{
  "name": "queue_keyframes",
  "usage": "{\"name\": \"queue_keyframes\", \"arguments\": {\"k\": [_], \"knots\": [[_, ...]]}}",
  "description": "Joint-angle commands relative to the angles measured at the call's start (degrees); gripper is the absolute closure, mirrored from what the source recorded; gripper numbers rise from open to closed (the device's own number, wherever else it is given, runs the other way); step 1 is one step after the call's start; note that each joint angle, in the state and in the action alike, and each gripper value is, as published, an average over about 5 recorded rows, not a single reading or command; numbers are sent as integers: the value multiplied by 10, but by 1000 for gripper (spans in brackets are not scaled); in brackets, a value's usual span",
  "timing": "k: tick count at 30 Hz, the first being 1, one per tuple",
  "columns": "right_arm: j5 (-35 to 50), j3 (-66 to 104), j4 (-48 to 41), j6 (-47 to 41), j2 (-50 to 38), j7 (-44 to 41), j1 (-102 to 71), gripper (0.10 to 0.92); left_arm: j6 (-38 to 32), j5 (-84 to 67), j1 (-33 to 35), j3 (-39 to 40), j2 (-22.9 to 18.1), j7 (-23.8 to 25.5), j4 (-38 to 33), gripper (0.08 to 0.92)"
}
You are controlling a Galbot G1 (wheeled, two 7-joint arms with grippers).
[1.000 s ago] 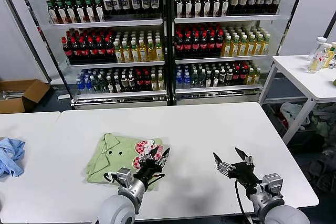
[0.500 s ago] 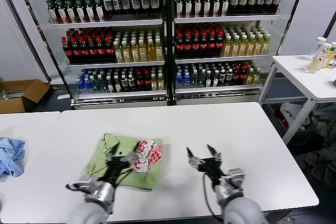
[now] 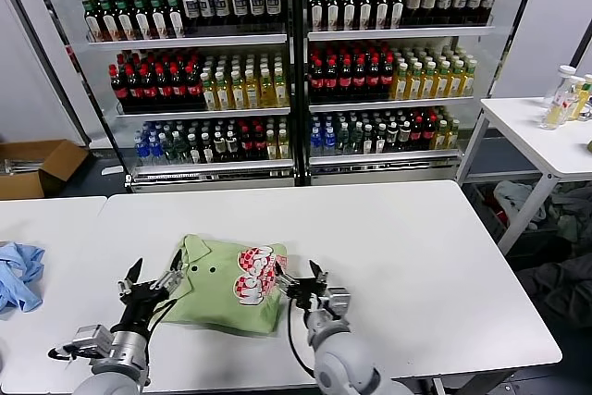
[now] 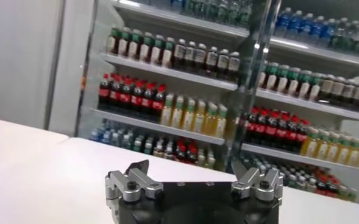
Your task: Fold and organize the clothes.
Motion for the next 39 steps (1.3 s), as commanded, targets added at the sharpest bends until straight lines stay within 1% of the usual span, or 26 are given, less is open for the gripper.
{"name": "queue_keyframes", "arguments": {"k": [1, 4, 6, 15, 20, 24, 27, 29, 34, 39], "knots": [[44, -47, -79, 8, 55, 59, 57, 202, -10, 1, 20, -34, 0, -5, 1, 177], [57, -46, -84, 7, 61, 60, 63, 224, -10, 0, 18, -32, -1, -6, 2, 177], [61, -46, -86, 4, 64, 60, 65, 267, -9, 0, 18, -31, -1, -7, 3, 177], [65, -43, -104, -6, 67, 49, 83, 527, -9, -4, 18, -31, 1, -10, 9, 177], [34, -37, -123, -26, 46, 31, 104, 674, -9, -7, 19, -32, 4, -10, 12, 177], [-1, -26, -137, -25, 21, -10, 118, 787, -4, -9, 18, -30, 3, -10, 13, 177], [-32, -14, -138, -29, -8, -62, 132, 860, 1, -11, 18, -30, 4, -10, 11, 177], [-49, -6, -142, -34, -33, -97, 143, 881, 2, -12, 17, -29, 6, -9, 9, 177], [-78, 16, -165, -49, -89, -169, 172, 883, 5, -13, 13, -24, 9, -8, 10, 177], [-113, 46, -188, -47, -116, -213, 189, 883, 9, -9, 11, -16, 9, -7, 9, 177]]}}
